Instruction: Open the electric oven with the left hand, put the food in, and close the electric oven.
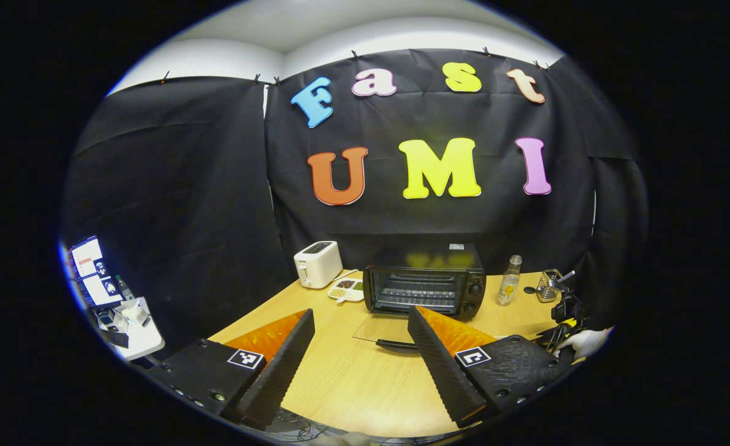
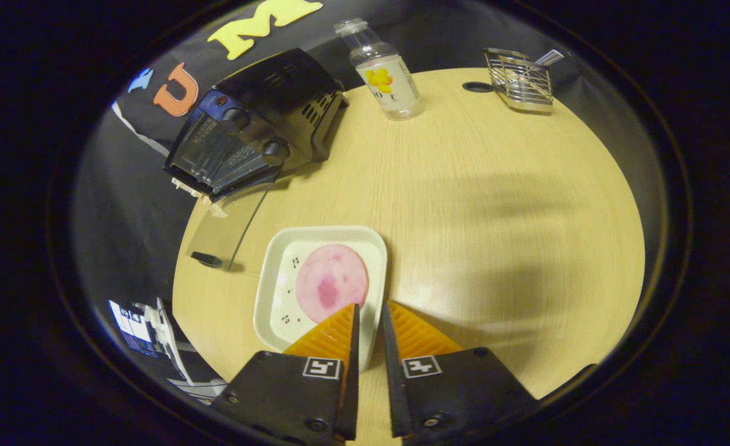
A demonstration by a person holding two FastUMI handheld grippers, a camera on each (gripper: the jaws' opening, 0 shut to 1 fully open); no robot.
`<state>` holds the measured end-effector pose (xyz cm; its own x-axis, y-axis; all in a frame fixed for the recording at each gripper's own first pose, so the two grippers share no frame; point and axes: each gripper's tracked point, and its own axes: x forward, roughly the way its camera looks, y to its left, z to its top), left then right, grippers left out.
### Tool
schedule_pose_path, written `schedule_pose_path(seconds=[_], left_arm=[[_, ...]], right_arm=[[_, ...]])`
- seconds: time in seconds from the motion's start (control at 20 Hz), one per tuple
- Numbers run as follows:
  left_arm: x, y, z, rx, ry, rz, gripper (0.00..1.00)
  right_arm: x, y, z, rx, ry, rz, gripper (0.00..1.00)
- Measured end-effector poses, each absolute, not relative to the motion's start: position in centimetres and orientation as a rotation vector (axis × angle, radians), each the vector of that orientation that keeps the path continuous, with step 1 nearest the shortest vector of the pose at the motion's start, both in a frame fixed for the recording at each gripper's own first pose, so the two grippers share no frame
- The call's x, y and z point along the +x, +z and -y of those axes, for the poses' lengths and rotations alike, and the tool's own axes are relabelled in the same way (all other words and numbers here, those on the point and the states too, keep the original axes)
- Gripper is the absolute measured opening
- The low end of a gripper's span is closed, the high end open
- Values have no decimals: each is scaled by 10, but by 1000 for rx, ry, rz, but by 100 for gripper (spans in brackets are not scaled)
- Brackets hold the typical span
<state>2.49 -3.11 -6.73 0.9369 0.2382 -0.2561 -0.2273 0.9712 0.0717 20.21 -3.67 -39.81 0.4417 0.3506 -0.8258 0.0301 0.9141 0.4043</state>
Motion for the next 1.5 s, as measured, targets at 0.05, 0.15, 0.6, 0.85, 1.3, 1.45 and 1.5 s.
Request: schedule_pose_path(seconds=[0.05, 0.15, 0.6, 0.85, 1.3, 1.45, 1.5], left_arm=[[25, -68, 31, 38, 246, -270, 97], [23, -69, 29, 34, 263, -266, 97], [25, -67, 23, 3, 310, -247, 97], [31, -62, 24, 23, 281, -259, 97], [71, -57, 11, 28, 102, -218, 97], [80, -63, -9, 40, 30, -215, 97], [80, -65, -18, 50, 9, -211, 97]], right_arm=[[203, -399, 38, 395, 188, -1134, 7], [205, -402, 38, 436, 191, -1186, 6], [206, -399, 43, 804, 322, -1185, 4], [209, -385, 50, 918, 248, -1078, 4], [178, -336, 24, 1124, 53, -942, 4], [171, -322, -4, 1151, -14, -872, 4], [171, -316, -12, 1157, -40, -842, 4]])
